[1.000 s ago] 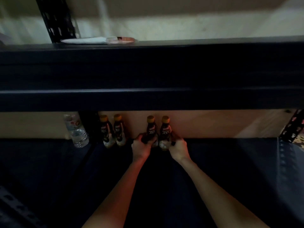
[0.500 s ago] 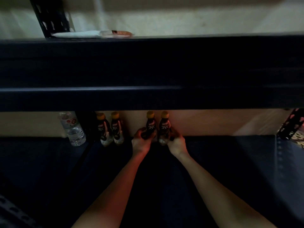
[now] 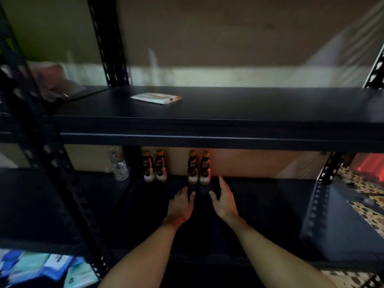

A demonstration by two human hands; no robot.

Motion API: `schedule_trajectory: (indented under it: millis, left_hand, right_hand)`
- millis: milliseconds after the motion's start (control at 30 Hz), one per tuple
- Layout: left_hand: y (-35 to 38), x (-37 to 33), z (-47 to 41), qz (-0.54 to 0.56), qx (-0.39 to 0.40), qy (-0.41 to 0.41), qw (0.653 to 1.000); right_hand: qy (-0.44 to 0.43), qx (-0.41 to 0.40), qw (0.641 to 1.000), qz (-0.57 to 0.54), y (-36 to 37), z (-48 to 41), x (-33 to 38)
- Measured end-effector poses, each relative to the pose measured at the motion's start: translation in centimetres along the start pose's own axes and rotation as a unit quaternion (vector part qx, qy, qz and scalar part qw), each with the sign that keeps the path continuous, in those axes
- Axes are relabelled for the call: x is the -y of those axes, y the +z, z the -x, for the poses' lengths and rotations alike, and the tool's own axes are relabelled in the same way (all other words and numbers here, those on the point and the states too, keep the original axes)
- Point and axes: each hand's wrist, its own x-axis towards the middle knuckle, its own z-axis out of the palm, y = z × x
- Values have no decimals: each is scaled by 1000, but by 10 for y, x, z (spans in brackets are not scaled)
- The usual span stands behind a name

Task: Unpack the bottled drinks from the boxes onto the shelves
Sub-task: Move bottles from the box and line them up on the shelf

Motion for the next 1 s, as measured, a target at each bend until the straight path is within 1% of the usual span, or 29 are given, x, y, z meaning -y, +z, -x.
schedule_trajectory:
  millis: [67,133,300,367,433,533,600,633,700,767,900,1000]
  left_hand:
    - [-5,-4,21,-34,31,31,998]
    - [-6,-8,40,-59,47,54,996]
    - [4,-17,82,-77,74,56,993]
    - [11,-16,94,-66,80,60,993]
    - [24,-12,112,-58,67,80,993]
    - [52,-5,145,-82,9,141,987]
    - [73,-1,170,-122,-21,197,972]
    - [84,2,184,-147,-24,219,964]
    - [107,11,209,-169,-20,231,958]
    - [128,20,235,-181,-6,223,958]
    - [164,47,276,-181,99,212,955]
    - [184,61,301,-184,154,199,950]
  right_hand:
    - [5,27,1000,13,-7,20,-1]
    - [5,37,999,39,-12,42,-3]
    - [18,75,992,99,-20,87,-10]
    - [8,74,990,120,-21,99,-14]
    - [-25,47,987,154,-20,120,-19]
    - [-93,-14,977,194,-12,166,-38]
    - [-126,-11,966,225,-5,198,-56]
    - [-125,-4,965,229,-1,214,-65]
    - [-104,4,971,216,6,242,-84]
    - [-79,18,973,217,12,269,-104]
    - [-27,63,974,216,28,321,-145]
    - [14,84,974,208,36,353,-173]
